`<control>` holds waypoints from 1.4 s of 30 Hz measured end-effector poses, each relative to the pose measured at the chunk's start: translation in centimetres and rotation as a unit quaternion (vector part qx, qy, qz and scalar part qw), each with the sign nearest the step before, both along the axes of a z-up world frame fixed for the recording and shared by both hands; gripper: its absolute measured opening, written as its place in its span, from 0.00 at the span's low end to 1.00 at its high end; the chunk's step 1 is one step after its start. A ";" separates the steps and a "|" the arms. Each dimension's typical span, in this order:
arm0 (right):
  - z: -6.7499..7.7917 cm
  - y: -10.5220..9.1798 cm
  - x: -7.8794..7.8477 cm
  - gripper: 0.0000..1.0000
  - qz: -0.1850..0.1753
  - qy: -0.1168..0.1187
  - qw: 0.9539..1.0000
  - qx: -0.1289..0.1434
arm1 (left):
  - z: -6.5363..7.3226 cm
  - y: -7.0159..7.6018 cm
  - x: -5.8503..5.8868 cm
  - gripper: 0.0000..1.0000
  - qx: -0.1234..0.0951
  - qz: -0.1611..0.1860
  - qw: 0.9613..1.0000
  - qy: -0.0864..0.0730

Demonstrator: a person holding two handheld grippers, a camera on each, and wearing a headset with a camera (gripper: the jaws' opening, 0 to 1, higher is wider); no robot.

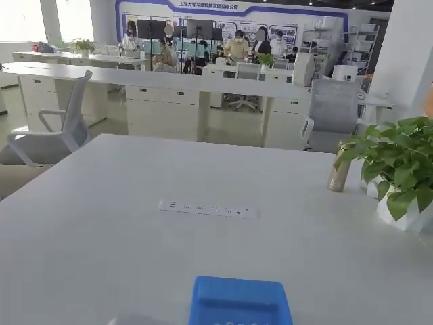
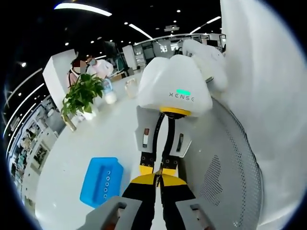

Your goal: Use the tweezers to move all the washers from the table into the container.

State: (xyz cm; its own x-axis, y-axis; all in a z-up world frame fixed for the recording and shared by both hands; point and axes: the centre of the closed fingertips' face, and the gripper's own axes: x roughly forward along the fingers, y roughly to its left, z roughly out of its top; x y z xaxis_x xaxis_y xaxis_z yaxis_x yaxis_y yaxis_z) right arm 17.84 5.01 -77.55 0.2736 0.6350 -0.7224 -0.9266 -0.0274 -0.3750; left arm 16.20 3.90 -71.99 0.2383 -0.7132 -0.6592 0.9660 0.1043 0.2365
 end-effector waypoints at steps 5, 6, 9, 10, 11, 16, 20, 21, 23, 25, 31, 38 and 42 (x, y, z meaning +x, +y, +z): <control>0.0 0.0 0.0 0.04 0.000 0.001 1.000 -0.003 | 0.5 -0.2 -0.1 0.00 -0.004 0.000 1.000 -0.007; 0.0 0.0 0.0 0.04 0.000 0.002 1.000 -0.002 | 0.5 -0.2 -0.1 0.00 -0.001 -0.001 1.000 -0.012; -0.2 -0.2 0.3 0.04 -0.008 0.008 1.000 0.004 | 0.4 0.0 0.3 0.00 0.010 0.002 1.000 -0.024; -0.3 -0.3 0.4 0.04 -0.011 0.010 1.000 0.004 | 0.2 0.2 0.6 0.00 0.015 0.009 0.999 -0.028; -0.5 -0.5 0.6 0.04 -0.016 0.011 1.000 0.003 | -0.1 0.4 0.9 0.00 0.020 0.015 0.999 -0.028; -1.4 -1.1 0.8 0.03 -0.025 0.014 1.000 -0.004 | -1.6 1.0 1.4 0.00 0.034 0.026 0.999 -0.014; -1.9 -1.3 0.7 0.03 -0.031 0.027 0.999 0.006 | -2.5 1.3 1.3 0.00 0.050 0.024 0.998 -0.007; -2.1 -1.3 0.7 0.03 -0.033 0.030 0.999 0.010 | -2.8 1.4 1.3 0.00 0.056 0.023 0.998 -0.004; -2.6 -1.3 0.7 0.04 -0.035 0.042 0.998 0.017 | -3.3 1.5 1.4 0.00 0.061 0.023 0.998 0.000; -3.4 -1.4 0.6 0.04 -0.026 0.045 0.999 0.009 | -3.9 1.3 1.5 0.00 0.057 0.029 0.998 0.026; -5.3 -2.0 1.6 0.04 -0.015 0.049 0.998 -0.026 | -5.9 0.7 2.5 0.00 0.097 0.028 0.994 0.040; -6.2 -1.6 2.0 0.04 -0.022 0.091 0.996 -0.007 | -6.8 1.0 3.3 0.00 0.114 0.027 0.991 0.063; -6.3 -1.3 2.0 0.04 -0.033 0.107 0.994 0.010 | -7.0 1.1 3.3 0.00 0.118 0.028 0.990 0.076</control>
State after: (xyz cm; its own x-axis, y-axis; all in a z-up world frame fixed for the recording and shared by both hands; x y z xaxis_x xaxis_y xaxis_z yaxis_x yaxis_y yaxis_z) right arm 19.85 3.69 -83.89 0.1569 0.6356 -0.7559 -0.9848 0.0425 -0.1687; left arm 19.50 5.04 -79.02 0.1594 -0.5241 -0.8366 0.9864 0.1182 0.1139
